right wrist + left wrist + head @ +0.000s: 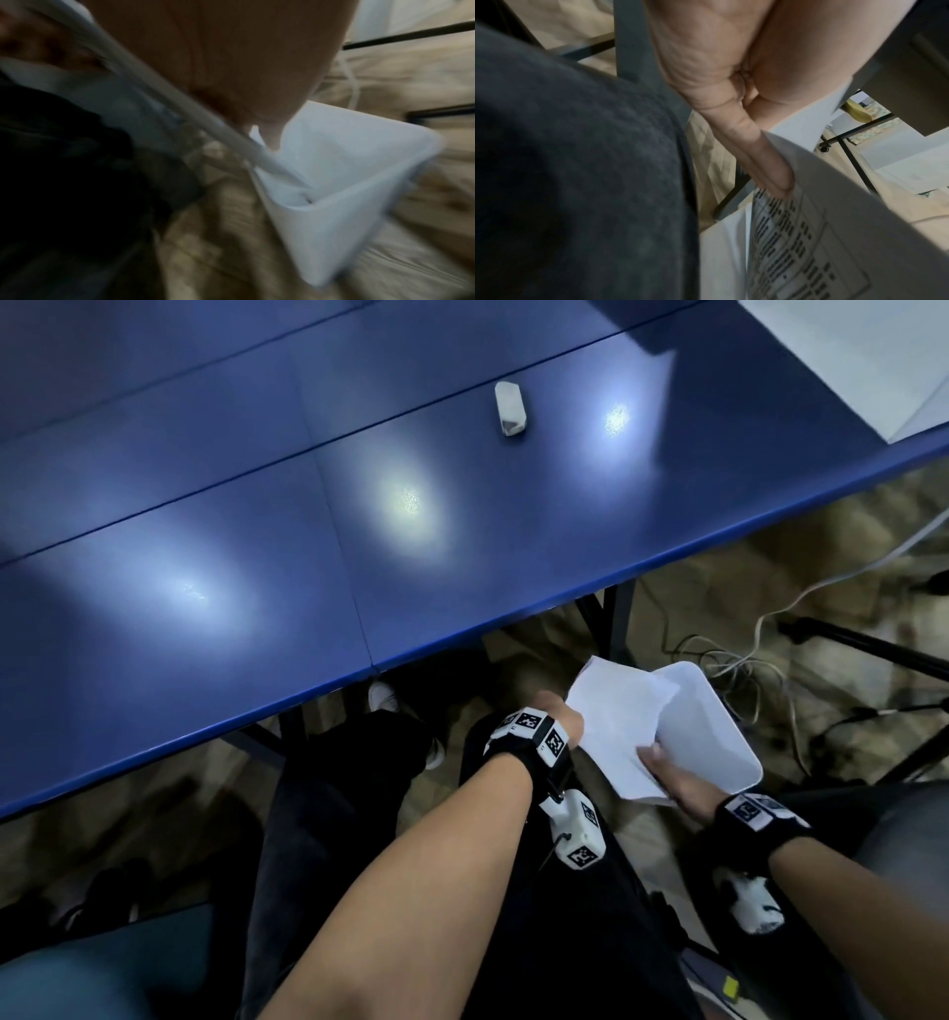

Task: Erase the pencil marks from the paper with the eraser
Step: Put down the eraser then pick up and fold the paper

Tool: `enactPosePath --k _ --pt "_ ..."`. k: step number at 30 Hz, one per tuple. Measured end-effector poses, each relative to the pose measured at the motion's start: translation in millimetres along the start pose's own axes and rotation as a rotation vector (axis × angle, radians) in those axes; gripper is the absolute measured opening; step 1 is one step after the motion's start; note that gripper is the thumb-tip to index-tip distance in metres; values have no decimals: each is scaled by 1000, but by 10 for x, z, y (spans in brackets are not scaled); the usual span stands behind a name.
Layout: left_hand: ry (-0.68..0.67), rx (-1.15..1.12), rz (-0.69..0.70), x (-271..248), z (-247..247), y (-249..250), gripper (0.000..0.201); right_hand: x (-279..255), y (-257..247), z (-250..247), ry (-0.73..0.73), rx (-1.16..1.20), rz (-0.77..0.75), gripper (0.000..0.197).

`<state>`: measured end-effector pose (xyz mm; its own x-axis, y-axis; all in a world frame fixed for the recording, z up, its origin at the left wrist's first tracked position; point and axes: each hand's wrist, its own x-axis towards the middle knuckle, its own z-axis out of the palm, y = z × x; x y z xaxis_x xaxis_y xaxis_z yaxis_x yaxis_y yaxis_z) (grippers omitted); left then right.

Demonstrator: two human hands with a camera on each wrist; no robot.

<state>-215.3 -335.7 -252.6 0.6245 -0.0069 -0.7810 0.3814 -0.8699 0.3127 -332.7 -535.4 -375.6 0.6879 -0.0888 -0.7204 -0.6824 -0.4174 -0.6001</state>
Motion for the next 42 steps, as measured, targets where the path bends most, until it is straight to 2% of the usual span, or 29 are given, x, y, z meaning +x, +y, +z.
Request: enactPosePath --k 3,4,5,6,7,10,11,13,15,18,20,21,23,24,26,27,28,29,33,36,39,42 --pt "23 33 33 -38 -96 -27 18 287 249 -197 1 -100 211 88" --pt "22 38 42 -44 -128 -31 11 325 219 -272 23 -183 273 95" --pt "20 40 53 -50 -147 -39 9 282 74 -324 63 -290 270 103" --pt "14 42 59 -56 -157 -44 11 225 -92 -365 104 -349 211 111" --pt "11 39 59 -64 -157 -41 17 137 -278 -389 130 -364 91 111" --pt "3 17 55 -73 -149 -13 33 -157 -749 -195 58 -92 -344 67" --pt "-3 13 46 -78 -145 -6 35 -261 -887 -74 -9 -28 -419 61" --pt "-13 14 42 -75 -138 12 38 -257 -943 125 -94 -88 -432 65" --pt "-23 15 48 -101 -149 9 40 -56 -761 175 -71 -171 -293 63" --pt "6 17 71 -128 -182 -73 28 72 -597 86 48 -130 73 68" --pt "33 18 92 -120 -225 -135 16 231 -352 -89 131 -216 198 87" --pt "50 11 116 -109 -254 -179 16 529 -2 -229 165 -244 194 100" --pt "78 -18 157 -87 -335 -289 27 823 270 -472 177 -197 107 116" --pt "98 -37 175 -86 -379 -340 31 771 237 -557 212 -103 56 106" --pt "163 -81 208 -134 -483 -475 33 262 -301 -537 274 154 -14 52" --pt "198 -97 213 -186 -547 -546 32 -6 -623 -470 304 211 -68 30" --pt "240 -118 217 -260 -619 -630 32 -135 -765 -446 342 256 -138 16" --pt "288 -148 229 -343 -686 -714 32 -247 -863 -432 368 287 -193 12" --pt "498 -262 410 -864 -1009 -1138 16 -721 -1276 -384 383 274 -391 23" --pt "602 -288 526 -1329 -1331 -1417 17 -1124 -1630 -327 362 195 -546 37" --pt "694 -310 567 -1623 -1768 -1564 17 -1496 -2175 -271 326 192 -673 33" --pt "854 -352 550 -1752 -2349 -1583 13 -1768 -2873 -250 364 119 -831 31"
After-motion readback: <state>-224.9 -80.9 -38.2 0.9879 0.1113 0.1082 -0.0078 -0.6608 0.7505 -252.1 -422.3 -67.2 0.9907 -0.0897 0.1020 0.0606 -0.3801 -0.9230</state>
